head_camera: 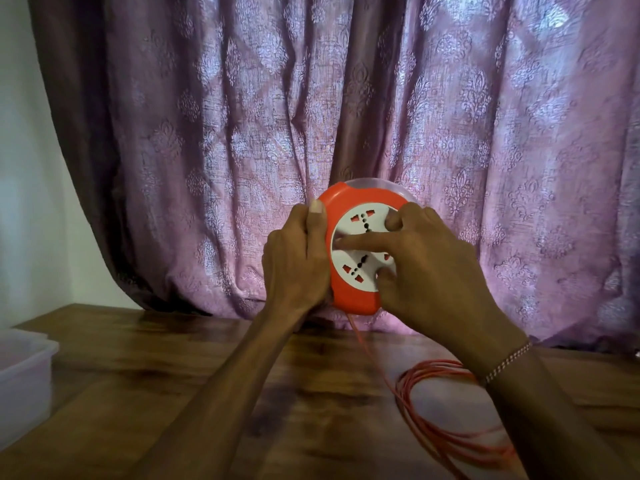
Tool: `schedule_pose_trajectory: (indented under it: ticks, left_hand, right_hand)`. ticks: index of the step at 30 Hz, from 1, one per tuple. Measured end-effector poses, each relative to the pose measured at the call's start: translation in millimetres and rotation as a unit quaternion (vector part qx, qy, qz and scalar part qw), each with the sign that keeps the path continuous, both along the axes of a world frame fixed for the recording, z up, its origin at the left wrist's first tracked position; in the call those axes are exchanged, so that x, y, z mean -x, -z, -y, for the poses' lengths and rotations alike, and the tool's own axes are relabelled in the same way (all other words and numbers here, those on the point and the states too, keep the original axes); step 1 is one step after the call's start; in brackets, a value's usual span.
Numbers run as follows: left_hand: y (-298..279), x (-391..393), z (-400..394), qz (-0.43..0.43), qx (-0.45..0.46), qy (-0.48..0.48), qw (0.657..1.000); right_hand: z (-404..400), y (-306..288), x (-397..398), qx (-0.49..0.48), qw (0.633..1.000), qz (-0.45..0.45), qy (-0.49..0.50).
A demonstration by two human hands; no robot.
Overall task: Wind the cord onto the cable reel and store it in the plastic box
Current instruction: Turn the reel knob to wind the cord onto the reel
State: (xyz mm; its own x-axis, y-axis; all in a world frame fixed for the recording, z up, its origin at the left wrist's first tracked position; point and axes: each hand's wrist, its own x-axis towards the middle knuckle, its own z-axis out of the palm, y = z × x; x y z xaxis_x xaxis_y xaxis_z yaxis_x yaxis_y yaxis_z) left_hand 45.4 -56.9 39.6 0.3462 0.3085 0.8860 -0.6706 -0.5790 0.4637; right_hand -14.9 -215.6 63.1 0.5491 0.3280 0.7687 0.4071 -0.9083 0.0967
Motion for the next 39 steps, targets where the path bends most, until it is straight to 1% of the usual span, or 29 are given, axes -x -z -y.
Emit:
schedule_pose_trajectory:
  ticks: [3, 6, 9, 11, 13, 15, 17, 19, 21, 22, 24, 30, 32, 34, 37, 39]
  left_hand:
    - [0.4, -0.2, 0.6, -0.004, -0.001, -0.003, 1.000]
    - [-0.8, -1.1, -2.3, -0.005, 0.014, -0.006, 1.000]
    - [-1.6, -0.1, -2.4, 0.000, 0.011, -0.010, 1.000]
    - [-1.9, 0.5, -2.2, -0.004, 0.007, -0.009, 1.000]
    - [-1.8, 0.3, -2.3, -0.008, 0.009, -0.003, 1.000]
    - [-2.4, 0.3, -3.0, -0.009, 0.008, -0.006, 1.000]
    - [-2.9, 0.6, -4.9, -0.007, 0.007, -0.009, 1.000]
    - [-3.5, 0.2, -6.5, -0.008, 0.008, -0.006, 1.000]
    - [-3.4, 0.3, -6.6, -0.008, 0.005, -0.006, 1.000]
    - [-3.3, 0.8, -6.3, -0.007, 0.003, -0.008, 1.000]
    - [-2.8, 1.6, -4.8, -0.009, 0.006, -0.007, 1.000]
    - [-1.6, 1.1, -2.2, -0.008, 0.008, 0.006, 1.000]
    - [-2.4, 1.5, -2.0, -0.004, 0.005, -0.002, 1.000]
    - [-3.4, 2.1, -1.7, -0.003, 0.006, -0.007, 1.000]
    - [-4.1, 3.1, -0.4, -0.003, 0.003, -0.008, 1.000]
    - [-4.1, 4.1, 0.7, -0.004, 0.000, 0.002, 1.000]
  right_hand:
    - [-0.5, 3.6, -2.1, -0.059, 0.998, 0.033, -0.006]
    - [-5.9, 5.8, -11.7, -0.158, 0.984, 0.079, -0.020]
    - [-9.2, 7.8, -19.2, -0.209, 0.974, 0.083, -0.034]
    - [-9.9, 9.2, -19.0, -0.209, 0.975, 0.075, -0.029]
    - [-8.5, 8.1, -15.8, -0.186, 0.976, 0.108, -0.007]
    - [-5.2, 4.2, -12.0, -0.151, 0.980, 0.130, -0.021]
    - [0.6, 0.8, -11.5, -0.100, 0.988, 0.098, -0.069]
    - [4.7, -0.1, -12.8, -0.032, 0.994, 0.036, -0.096]
    - [4.9, 1.3, -13.7, 0.027, 0.996, -0.014, -0.083]
    - [3.7, 2.1, -13.7, 0.039, 0.996, -0.024, -0.073]
    - [1.6, 2.2, -12.3, 0.034, 0.997, -0.025, -0.069]
    - [0.2, 1.0, -10.4, 0.014, 0.998, 0.050, -0.031]
    - [-0.8, 4.5, -10.3, -0.014, 0.997, 0.068, -0.024]
    - [-4.2, 8.4, -10.3, -0.062, 0.993, 0.102, -0.006]
    - [-11.8, 10.5, -12.9, -0.154, 0.973, 0.159, 0.069]
    - [-13.4, 10.6, -13.7, -0.165, 0.966, 0.177, 0.095]
